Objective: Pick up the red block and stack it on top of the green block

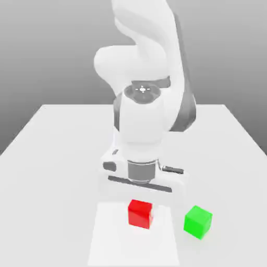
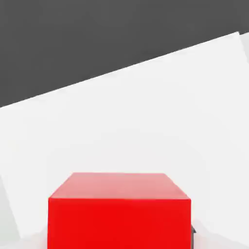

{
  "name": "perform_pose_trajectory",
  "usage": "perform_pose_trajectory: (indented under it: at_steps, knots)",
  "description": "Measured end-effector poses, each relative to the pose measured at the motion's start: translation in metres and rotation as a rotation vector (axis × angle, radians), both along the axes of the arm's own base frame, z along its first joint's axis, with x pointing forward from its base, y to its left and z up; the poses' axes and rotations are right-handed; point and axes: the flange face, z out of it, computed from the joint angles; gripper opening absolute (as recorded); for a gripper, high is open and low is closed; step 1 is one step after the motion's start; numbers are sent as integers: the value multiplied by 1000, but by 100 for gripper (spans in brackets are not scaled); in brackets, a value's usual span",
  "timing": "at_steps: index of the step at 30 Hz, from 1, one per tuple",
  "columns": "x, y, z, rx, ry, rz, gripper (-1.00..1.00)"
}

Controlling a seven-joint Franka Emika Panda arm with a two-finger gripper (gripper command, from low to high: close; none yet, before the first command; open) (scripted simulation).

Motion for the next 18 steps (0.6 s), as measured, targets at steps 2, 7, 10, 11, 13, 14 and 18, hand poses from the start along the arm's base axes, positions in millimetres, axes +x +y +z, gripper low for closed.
perform_pose_trajectory:
  at_steps: [2,7,10,11,13,14,18]
  knots:
    - [-2,23,6,-1,0,137,-100]
    - [-13,79,21,-1,1,484,-100]
    - [-23,111,29,0,1,693,-100]
    - [-26,122,30,0,1,757,-100]
    - [-31,136,17,0,1,822,-100]
    - [-27,128,7,0,1,804,-100]
    - [-26,124,-26,0,2,799,100]
